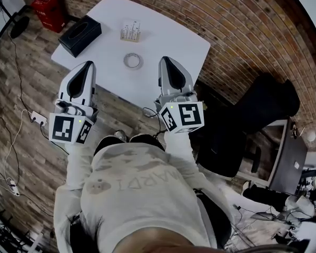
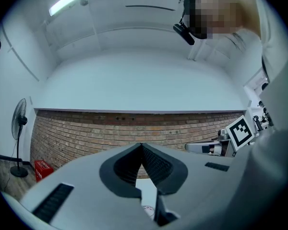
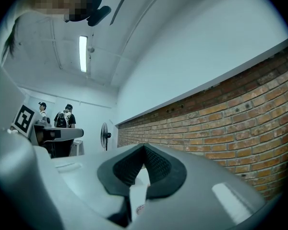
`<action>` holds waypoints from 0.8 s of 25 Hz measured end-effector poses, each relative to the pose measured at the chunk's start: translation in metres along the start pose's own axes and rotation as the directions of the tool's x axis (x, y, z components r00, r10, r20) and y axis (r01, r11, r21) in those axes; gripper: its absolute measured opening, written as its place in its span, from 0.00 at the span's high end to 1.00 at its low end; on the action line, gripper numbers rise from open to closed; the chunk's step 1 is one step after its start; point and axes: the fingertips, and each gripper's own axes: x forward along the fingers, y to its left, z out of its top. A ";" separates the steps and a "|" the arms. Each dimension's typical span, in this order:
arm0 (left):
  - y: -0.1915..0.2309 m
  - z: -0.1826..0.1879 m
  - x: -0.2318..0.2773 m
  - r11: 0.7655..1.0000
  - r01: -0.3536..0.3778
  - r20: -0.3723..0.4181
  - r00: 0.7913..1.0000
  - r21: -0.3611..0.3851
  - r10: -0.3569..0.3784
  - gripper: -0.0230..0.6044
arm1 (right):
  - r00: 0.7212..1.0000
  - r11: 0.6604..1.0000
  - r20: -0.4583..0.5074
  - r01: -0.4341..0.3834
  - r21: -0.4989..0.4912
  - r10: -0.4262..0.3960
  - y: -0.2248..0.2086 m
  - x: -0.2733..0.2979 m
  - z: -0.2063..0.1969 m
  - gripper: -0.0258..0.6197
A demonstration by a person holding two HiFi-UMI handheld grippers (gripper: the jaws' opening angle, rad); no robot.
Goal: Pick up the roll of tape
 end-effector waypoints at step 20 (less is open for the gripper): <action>0.052 -0.032 0.046 0.998 0.061 -0.049 0.997 -0.030 -0.063 0.96 | 0.971 0.995 -0.230 0.075 0.064 -0.059 -0.020 0.072 -0.067 0.94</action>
